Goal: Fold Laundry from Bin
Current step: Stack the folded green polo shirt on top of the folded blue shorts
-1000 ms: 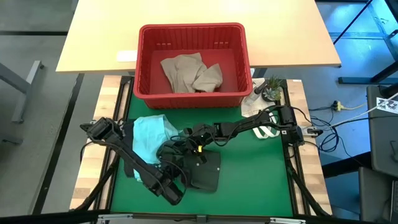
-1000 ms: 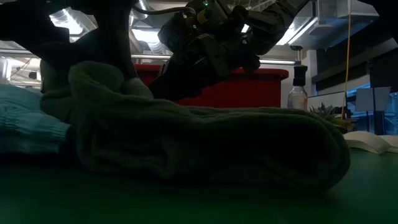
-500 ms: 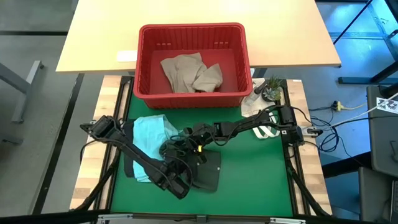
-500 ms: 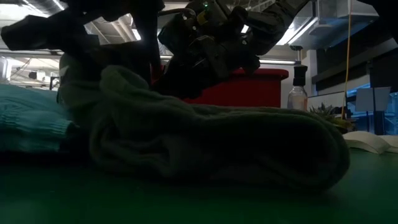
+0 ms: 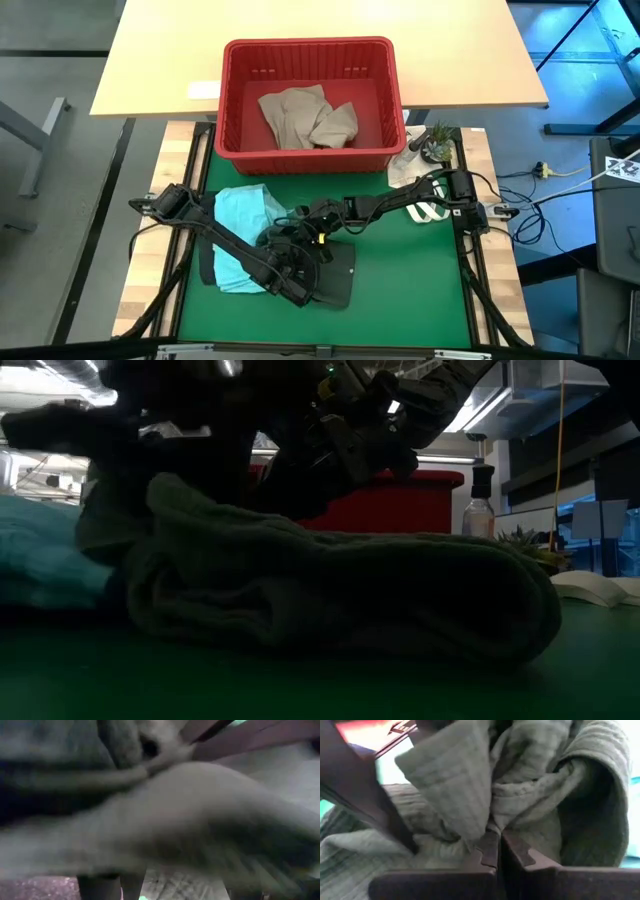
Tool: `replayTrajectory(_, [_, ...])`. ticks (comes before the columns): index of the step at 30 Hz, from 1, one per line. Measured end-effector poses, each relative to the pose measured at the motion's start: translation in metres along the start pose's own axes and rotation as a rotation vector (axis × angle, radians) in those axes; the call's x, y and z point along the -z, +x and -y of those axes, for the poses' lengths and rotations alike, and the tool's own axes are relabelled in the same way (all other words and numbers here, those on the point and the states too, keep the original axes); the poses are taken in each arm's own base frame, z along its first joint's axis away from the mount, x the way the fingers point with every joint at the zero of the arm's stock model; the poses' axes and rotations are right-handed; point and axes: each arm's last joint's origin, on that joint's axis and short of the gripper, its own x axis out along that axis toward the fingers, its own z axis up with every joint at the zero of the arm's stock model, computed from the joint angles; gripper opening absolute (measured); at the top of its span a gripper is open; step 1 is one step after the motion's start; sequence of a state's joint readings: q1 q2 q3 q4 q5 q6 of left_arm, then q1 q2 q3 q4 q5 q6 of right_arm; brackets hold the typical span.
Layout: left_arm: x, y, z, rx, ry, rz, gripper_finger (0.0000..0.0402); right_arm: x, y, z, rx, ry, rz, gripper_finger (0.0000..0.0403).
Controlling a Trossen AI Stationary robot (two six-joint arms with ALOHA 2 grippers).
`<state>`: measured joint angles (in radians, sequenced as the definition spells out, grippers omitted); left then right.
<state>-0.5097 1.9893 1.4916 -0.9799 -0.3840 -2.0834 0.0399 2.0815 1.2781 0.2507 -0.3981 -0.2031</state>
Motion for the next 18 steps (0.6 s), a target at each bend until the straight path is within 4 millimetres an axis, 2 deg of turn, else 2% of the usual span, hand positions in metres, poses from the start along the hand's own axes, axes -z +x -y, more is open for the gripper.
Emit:
replayTrajectory(4, [0.008,0.015,0.0,-0.025,-0.006,-0.012,0.0218,0.004,0.001,-0.003,0.016,-0.025,-0.052,0.0005])
replayTrajectory(11, [0.011,0.015,-0.001,-0.061,0.013,-0.075,0.0206,0.005,0.001,-0.003,0.011,-0.023,-0.066,0.0005])
replayTrajectory(14, [0.016,0.013,-0.004,-0.066,0.043,-0.087,0.0174,0.005,0.001,-0.003,0.01,-0.024,-0.065,0.0005])
replayTrajectory(18, [0.021,0.01,-0.007,-0.057,0.06,-0.077,0.0102,0.005,0.001,-0.003,0.011,-0.023,-0.065,0.0005])
